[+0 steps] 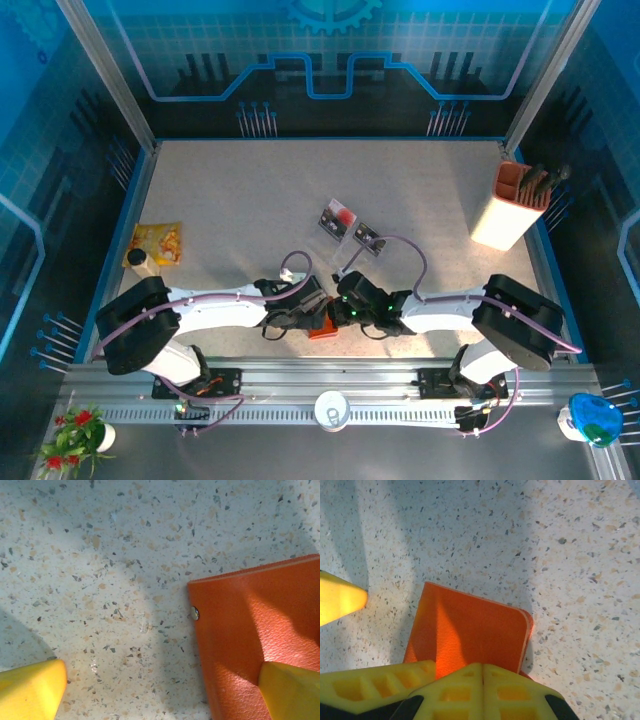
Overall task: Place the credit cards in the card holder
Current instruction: Close the button on the card holder.
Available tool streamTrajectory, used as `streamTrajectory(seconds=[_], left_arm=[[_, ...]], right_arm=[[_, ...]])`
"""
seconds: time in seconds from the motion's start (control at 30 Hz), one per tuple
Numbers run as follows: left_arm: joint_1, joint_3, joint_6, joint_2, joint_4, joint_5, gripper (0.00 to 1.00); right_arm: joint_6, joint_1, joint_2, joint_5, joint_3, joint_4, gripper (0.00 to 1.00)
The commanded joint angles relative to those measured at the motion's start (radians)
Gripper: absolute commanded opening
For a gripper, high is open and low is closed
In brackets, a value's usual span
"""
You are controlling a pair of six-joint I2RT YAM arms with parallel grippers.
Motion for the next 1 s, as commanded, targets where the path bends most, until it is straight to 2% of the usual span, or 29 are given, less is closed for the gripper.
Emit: streamTrajectory(seconds=[0.0,0.57,0.97], left_arm=[[0.011,-0.041,-0.013,0.085,-0.014,0.041,0.99],[0.011,-0.05,-0.022,0.086,-0.005,0.046,0.99],[0.011,-0.057,-0.024,0.082,0.001,0.047,0.99]], right_arm=[[0.018,0.059,0.037,-0.028,-0.084,-0.12,0.0],[0.147,0.246,0.091,0.086,-0.192,-0.073,0.0],[0.18,0.272,0.111,0.104,-0.181,-0.062,0.0]])
